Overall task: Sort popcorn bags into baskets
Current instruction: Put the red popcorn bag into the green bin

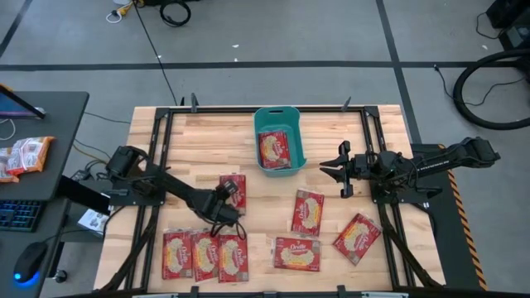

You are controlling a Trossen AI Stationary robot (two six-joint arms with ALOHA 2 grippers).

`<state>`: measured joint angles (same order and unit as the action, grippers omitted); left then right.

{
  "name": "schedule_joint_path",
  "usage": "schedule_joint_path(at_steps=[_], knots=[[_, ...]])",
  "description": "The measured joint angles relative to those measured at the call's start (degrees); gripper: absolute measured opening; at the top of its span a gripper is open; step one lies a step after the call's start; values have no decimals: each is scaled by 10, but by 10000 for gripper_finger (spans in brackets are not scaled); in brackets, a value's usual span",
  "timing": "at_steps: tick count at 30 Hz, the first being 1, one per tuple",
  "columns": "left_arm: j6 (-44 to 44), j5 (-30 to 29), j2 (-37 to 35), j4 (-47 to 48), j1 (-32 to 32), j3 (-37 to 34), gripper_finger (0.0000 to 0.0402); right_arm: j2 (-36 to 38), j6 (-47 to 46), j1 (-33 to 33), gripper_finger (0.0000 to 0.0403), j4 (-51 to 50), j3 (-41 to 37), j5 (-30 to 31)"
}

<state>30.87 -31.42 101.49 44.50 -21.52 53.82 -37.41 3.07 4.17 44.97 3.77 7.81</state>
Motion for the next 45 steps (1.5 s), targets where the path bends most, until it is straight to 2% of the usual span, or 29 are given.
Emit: schedule_joint_path(at_steps=[12,18,24,28,35,41,45], knots=[[20,5,0,-17,-9,-13,128,0,0,0,73,0,0,-4],[69,-49,-2,-93,-29,-46,128,0,-4,0,73,0,0,-5],[54,-38,-2,-133,-35,-46,125,0,-1,0,73,4,0,-5],[27,-27,-2,-161,-35,-46,102,0,-4,0,73,4,0,-5],[-22,-10,-1,-201,-36,-46,10,0,-5,0,73,4,0,-5],[-81,-31,1,-187,-36,-29,4,0,-5,0,73,4,0,-5],[-106,-41,-22,-151,-32,-1,3,0,-5,0,73,4,0,-5]])
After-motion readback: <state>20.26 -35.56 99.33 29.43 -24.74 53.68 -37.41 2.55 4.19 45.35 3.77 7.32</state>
